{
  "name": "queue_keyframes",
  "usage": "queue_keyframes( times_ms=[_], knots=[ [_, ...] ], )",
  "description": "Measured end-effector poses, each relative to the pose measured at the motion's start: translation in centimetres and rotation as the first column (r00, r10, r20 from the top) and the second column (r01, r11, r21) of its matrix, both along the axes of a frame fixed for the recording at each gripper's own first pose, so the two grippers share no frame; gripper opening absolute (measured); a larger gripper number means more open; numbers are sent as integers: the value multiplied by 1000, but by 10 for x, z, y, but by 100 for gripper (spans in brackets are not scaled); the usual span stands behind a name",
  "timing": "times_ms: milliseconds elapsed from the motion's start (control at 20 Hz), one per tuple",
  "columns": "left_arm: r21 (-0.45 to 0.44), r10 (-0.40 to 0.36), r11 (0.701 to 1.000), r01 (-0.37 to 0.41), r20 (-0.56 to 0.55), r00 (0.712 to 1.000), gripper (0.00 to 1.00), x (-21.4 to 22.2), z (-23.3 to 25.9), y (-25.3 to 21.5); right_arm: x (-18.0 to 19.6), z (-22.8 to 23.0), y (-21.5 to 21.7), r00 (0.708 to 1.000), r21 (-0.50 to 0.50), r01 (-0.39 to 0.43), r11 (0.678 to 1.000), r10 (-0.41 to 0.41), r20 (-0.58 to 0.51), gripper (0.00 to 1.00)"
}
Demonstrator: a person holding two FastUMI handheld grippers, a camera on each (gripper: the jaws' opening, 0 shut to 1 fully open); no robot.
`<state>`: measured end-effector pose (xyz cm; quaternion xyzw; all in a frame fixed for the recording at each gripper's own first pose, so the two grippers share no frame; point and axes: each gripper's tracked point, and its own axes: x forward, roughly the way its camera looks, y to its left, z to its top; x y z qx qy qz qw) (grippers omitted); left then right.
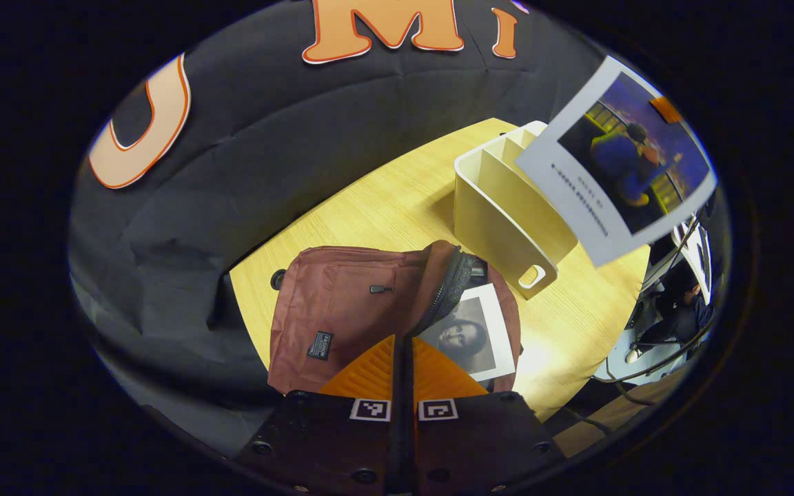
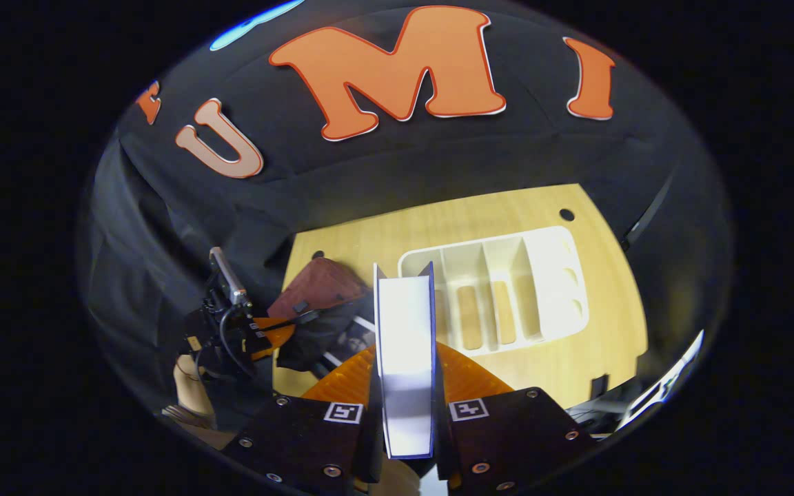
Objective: Open the schoolbag, grab two books from the bookshelf and put them into the schoolbag.
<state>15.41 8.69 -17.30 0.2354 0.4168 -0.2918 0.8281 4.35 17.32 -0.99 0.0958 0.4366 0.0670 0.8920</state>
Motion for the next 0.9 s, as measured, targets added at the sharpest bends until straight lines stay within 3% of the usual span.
queue_keyframes(
  times_ms=[200,550,700,900],
  knots=[
    [4,-7,1000,7,11,1000,1,0,7,-2,-13,-69,22,998,187,54,981,-45,-52,31],
    [23,-18,1000,17,22,1000,1,1,21,-5,-6,-163,68,981,455,185,871,-137,-136,30],
    [36,-35,999,33,40,999,1,0,30,-9,11,-183,87,976,522,217,825,-170,-136,30],
    [30,-44,999,43,52,998,1,0,36,-12,28,-207,106,975,540,224,812,-186,-125,30]
  ],
)
